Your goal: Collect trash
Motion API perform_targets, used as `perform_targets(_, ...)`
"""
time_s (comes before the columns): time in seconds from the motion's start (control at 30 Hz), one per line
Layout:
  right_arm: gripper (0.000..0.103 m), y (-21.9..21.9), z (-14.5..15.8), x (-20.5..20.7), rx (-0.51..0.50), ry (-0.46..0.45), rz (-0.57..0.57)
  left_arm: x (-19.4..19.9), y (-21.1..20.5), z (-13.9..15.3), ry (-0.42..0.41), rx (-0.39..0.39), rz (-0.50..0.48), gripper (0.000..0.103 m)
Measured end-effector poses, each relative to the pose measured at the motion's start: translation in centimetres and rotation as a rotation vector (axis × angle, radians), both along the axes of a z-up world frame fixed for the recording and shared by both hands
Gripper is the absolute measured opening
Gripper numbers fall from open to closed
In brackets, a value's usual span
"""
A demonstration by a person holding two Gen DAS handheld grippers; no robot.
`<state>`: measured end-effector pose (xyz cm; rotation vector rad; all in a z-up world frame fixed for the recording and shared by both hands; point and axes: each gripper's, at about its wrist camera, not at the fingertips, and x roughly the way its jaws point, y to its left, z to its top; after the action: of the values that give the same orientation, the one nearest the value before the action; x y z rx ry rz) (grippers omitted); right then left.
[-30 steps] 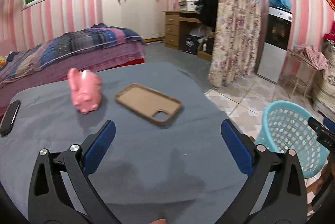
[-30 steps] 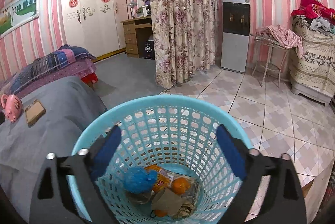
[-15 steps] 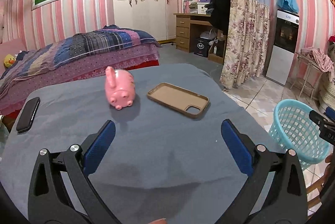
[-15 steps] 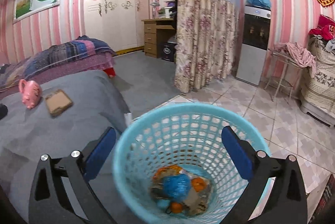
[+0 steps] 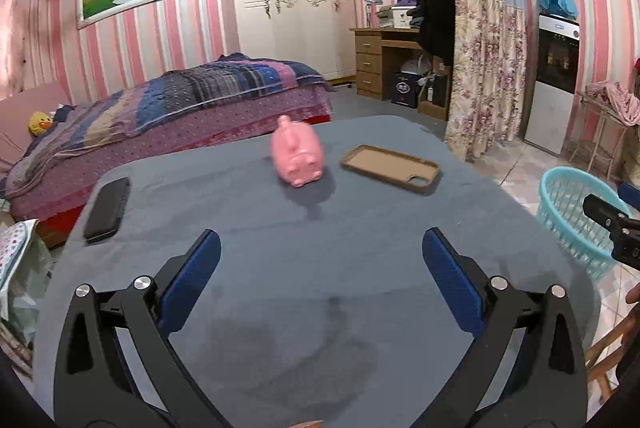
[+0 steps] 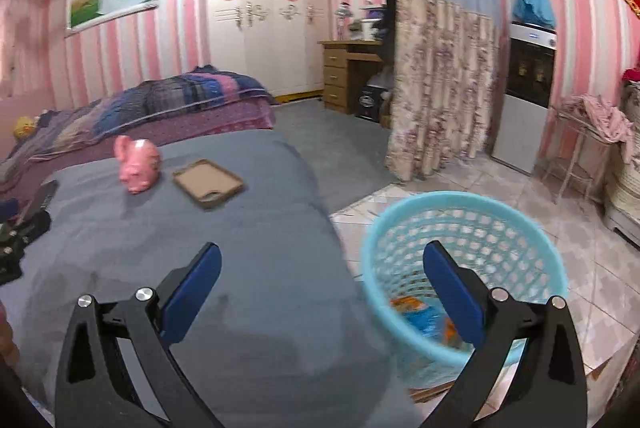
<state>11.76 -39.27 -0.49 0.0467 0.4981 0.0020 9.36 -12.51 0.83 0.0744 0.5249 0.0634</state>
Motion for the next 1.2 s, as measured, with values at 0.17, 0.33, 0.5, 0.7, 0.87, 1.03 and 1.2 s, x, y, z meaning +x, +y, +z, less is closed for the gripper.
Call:
perform_targets(0.17,0.099,3.2,-0.2,-2.1,-0.007,0.008,0.078,-2.1,1.9,-0.6,0.013,-0.005,0.003,0.098)
perform_targets(0.33,0.099,6.5,-1.3,-3.9,-0.044,0.016,0.120,-3.1,3.3,-1.0,0.027,-0.041,0.005,0.098)
perform_targets(0.5,0.099,8.5,-1.7,-5.4,-0.067,0.018,0.145,-3.9,3.8,-1.5,0.034,-0.079,0.000,0.098)
perform_targets(0.7,0.099,9.6,-2.0,-6.2,-0.073,0.008,0.161,-4.6,3.8,-1.7,0.026,-0.080,-0.009,0.098)
perform_targets(0.87,0.099,9.8,-1.8,-6.5,-0.074,-0.008,0.166,-4.9,4.1,-2.0,0.028,-0.090,-0.001,0.098)
perform_targets(1.03,0.099,9.7,-1.8,-6.5,-0.064,-0.010,0.168,-5.0,4.2,-2.4,0.033,-0.095,0.005,0.098)
perform_targets(1.2,0.099,9.6,-1.7,-6.4,-0.064,-0.009,0.169,-4.9,3.9,-2.4,0.027,-0.089,0.005,0.098)
